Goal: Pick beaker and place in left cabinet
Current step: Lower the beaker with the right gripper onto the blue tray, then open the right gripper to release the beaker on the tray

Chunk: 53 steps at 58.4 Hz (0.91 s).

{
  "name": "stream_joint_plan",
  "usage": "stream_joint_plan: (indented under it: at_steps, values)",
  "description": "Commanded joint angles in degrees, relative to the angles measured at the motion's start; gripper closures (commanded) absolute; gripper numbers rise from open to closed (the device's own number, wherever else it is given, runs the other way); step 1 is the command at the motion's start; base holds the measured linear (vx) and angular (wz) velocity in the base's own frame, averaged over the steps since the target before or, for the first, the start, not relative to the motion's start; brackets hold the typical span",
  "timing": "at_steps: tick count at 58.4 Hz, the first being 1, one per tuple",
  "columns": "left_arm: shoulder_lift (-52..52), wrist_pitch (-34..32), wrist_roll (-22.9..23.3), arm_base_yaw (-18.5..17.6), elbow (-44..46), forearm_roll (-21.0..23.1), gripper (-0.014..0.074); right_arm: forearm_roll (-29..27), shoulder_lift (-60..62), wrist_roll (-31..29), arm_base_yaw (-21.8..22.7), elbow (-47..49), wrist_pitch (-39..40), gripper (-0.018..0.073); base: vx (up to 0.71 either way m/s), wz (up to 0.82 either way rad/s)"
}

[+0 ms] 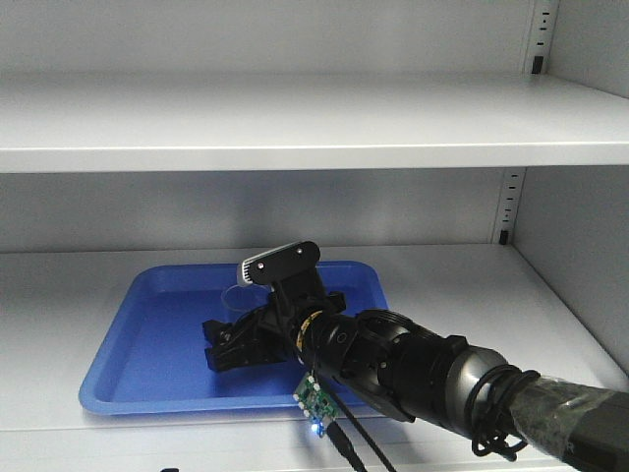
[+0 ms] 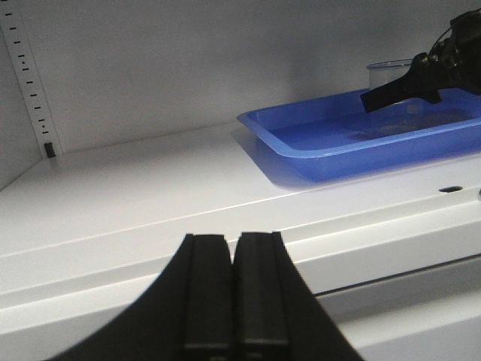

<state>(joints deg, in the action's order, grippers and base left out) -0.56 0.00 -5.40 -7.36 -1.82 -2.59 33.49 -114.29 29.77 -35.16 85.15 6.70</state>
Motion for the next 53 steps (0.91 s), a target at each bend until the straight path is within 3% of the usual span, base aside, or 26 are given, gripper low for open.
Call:
stream_joint_plan:
  at_steps: [1,13,28,44,53]
  values:
    - [-1.06,-4.28,0.15,-0.03,-0.9,0.18,0.0595,-0.36,4.77,0.02,0.38,1.82,3.58,-0.0167,0.0,0.0]
    - [-1.06,-4.28,0.15,-0.03,-0.9,0.18,0.0595,-0.3,7.81,0.02,0.38,1.82,3.59,-0.0133,0.0,0.0]
    - [-1.06,-4.28,0.15,-0.03,-0.9,0.18,0.0595,-0.3,10.63,0.1,0.38,0.6,3.6,-0.0023,0.0,0.0]
    - [-1.06,-4.28,0.15,-0.03,-0.9,0.18,0.0595,-0.24,15.76,-0.06,0.38,-6.63,10.03,0.0166,0.0,0.0]
    - [-1.06,-4.28,0.15,-0.03,-0.9,0.18,0.0595,-0.24,18.98,-0.06,0.38,-9.17,8.88,0.03,0.0,0.0]
